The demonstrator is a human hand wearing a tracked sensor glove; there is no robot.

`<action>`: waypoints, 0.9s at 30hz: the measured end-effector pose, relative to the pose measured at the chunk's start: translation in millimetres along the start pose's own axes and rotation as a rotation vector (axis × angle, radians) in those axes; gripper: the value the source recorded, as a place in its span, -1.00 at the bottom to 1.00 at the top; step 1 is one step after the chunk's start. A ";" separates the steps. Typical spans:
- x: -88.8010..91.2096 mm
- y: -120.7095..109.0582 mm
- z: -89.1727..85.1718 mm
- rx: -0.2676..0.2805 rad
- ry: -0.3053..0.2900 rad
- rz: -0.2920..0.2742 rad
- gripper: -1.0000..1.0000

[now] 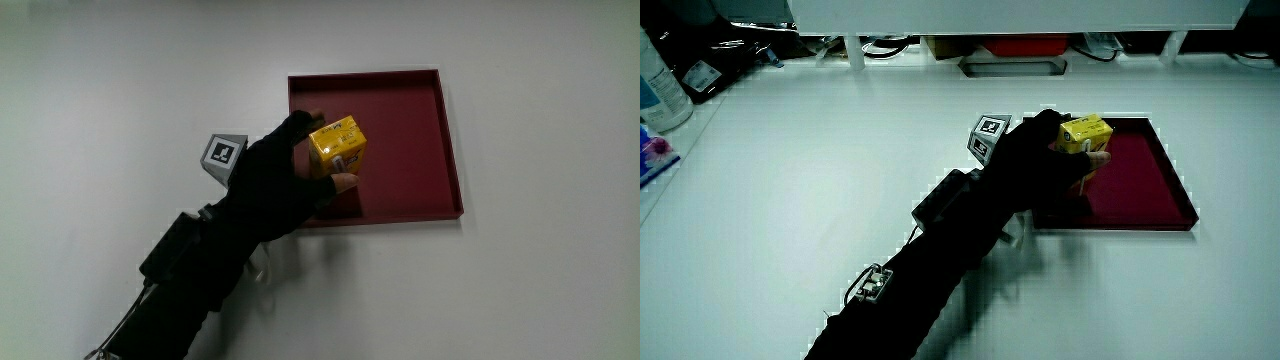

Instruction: Pick ice redtea

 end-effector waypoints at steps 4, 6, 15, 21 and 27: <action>0.5 -0.7 1.9 0.036 0.013 -0.028 0.54; -0.1 -0.3 1.9 0.050 0.023 -0.040 0.60; 0.6 -1.7 3.1 0.072 0.004 -0.046 0.86; -2.8 -2.6 3.0 0.090 0.005 -0.056 1.00; -5.2 -6.1 2.9 0.096 -0.020 -0.064 1.00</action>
